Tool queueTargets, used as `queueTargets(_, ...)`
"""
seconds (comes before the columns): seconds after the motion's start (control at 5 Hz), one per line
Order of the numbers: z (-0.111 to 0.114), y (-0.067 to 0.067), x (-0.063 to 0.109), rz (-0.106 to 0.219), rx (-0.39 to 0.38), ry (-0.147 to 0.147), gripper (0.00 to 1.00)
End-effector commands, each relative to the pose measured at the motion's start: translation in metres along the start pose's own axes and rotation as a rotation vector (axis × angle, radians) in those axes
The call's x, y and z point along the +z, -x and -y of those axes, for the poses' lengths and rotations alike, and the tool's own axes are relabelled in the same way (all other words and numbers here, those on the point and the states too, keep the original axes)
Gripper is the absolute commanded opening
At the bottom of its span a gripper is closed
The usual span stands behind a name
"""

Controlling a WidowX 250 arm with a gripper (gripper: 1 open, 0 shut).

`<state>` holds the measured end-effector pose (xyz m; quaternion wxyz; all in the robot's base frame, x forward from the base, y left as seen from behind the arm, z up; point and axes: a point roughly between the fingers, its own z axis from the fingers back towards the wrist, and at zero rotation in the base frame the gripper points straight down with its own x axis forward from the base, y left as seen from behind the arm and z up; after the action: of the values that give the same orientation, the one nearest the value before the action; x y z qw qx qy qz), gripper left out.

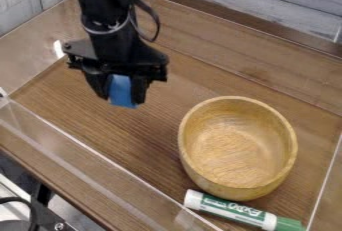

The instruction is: Remove the blue block from inside the brown bowl and put it on the table

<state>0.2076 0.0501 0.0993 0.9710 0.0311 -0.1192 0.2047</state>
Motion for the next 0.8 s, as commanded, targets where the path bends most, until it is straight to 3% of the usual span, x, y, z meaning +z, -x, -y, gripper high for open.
queueTargets(0.0, -0.004, -0.008, -0.004, 0.039, -0.01, -0.013, 0.0)
queueTargets(0.6, -0.013, -0.008, -0.022, 0.031, -0.028, -0.058, 0.0)
